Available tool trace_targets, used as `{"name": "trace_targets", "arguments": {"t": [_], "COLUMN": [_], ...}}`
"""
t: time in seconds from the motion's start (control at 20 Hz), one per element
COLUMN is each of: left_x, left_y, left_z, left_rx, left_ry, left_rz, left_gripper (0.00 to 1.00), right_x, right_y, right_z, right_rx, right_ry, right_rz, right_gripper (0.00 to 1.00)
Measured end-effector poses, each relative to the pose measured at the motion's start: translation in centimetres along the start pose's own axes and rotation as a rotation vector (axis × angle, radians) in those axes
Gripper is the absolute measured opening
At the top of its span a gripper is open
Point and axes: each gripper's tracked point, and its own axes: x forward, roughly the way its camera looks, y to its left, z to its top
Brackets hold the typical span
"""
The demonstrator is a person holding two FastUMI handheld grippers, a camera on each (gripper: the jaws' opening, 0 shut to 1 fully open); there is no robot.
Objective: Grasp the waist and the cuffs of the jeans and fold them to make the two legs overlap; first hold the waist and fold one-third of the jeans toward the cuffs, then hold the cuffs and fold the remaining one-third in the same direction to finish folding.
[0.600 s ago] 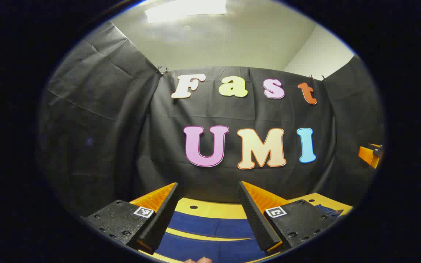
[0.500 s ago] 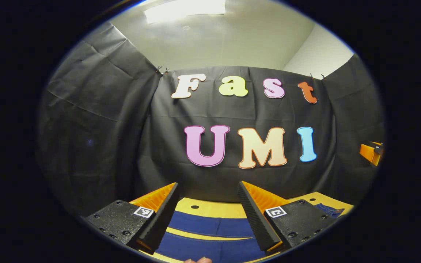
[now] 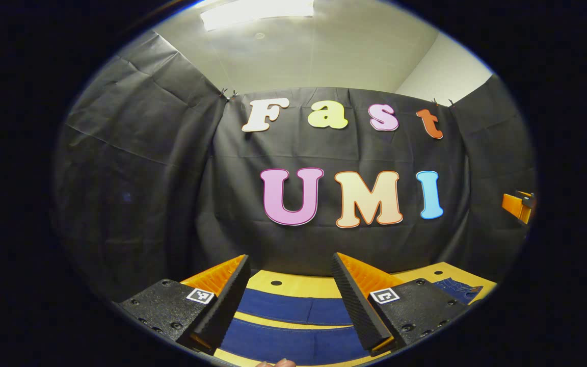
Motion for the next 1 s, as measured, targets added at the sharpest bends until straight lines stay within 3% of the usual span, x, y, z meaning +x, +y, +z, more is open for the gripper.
{"name": "trace_targets", "arguments": {"t": [0.15,0.3,0.65,1.0], "left_x": [-0.3,-0.5,-0.8,-1.6], "left_y": [0.4,-0.4,2.2,4.3], "left_z": [-0.6,-1.9,-5.6,-13.2], "left_rx": [0.002,0.047,0.287,0.539], "left_ry": [0.017,0.065,0.169,0.342], "left_rz": [-0.003,-0.081,-0.19,-0.312], "left_gripper": [0.95,0.94,0.94,0.95], "right_x": [-0.4,-0.5,-1.4,-2.1], "right_y": [0.3,0.3,-0.9,-2.3], "right_z": [-0.5,-0.9,-2.5,-3.6], "right_rx": [0.01,0.016,0.013,-0.018], "right_ry": [0.009,0.016,0.043,0.057], "right_rz": [0.005,0.006,-0.017,-0.055], "right_gripper": [0.99,0.98,0.98,0.98]}}
